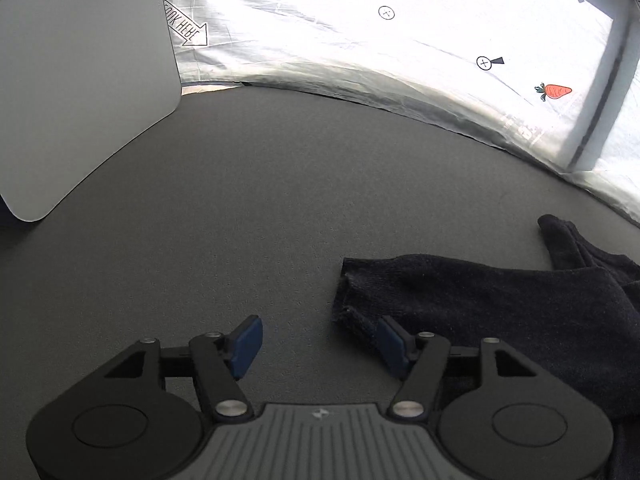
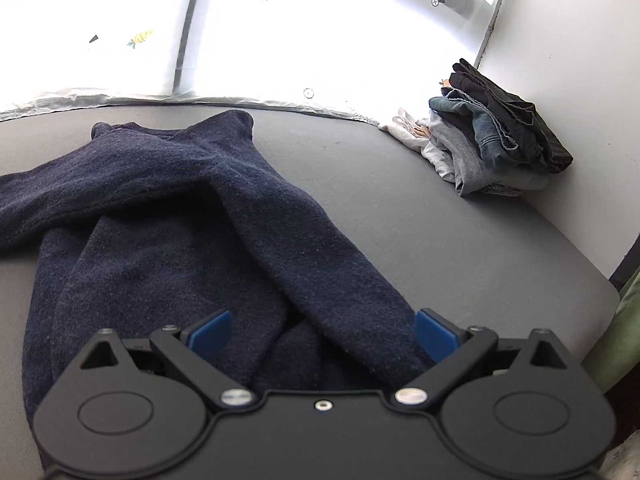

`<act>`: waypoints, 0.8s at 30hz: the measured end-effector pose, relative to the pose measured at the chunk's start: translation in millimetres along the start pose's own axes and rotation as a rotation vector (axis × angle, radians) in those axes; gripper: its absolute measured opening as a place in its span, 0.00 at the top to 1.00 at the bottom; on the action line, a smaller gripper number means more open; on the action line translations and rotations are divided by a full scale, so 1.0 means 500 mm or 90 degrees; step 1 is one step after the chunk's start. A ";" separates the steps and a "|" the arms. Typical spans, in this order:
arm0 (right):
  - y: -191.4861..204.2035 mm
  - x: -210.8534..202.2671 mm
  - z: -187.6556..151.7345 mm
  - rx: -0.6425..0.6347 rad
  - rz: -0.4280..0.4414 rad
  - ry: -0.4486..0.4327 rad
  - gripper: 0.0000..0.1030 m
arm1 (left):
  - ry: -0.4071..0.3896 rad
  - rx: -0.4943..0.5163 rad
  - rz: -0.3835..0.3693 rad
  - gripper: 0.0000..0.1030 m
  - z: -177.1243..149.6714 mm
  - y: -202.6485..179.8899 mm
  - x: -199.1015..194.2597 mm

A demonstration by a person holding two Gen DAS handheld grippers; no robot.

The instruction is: Fold clothes

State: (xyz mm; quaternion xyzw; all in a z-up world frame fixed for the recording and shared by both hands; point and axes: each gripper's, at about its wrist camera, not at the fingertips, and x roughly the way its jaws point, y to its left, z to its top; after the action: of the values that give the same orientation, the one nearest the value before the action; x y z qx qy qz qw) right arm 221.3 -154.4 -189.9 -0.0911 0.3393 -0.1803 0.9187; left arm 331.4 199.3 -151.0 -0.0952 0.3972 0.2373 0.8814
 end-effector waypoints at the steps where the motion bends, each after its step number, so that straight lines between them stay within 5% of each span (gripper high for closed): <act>1: -0.003 0.005 -0.002 -0.024 0.008 0.000 0.07 | -0.013 0.001 0.040 0.33 -0.004 -0.005 -0.011; 4: -0.014 0.020 -0.008 -0.101 0.035 -0.004 0.16 | -0.025 -0.009 0.080 0.31 -0.017 -0.022 -0.050; 10: -0.048 0.048 -0.011 -0.198 0.109 -0.010 0.42 | 0.009 0.044 -0.041 0.26 -0.103 -0.152 -0.144; 17: -0.085 0.062 -0.019 -0.242 0.194 -0.023 0.55 | 0.042 0.241 -0.193 0.21 -0.262 -0.340 -0.233; 24: -0.136 0.071 -0.009 -0.211 0.287 -0.005 0.93 | 0.080 0.271 -0.187 0.15 -0.337 -0.389 -0.237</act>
State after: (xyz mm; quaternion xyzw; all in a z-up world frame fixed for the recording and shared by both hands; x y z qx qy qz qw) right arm 224.8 -231.0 -194.4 -0.1632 0.3720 0.0871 0.9096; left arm 249.4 -70.4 -179.2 0.0211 0.4738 0.0115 0.8803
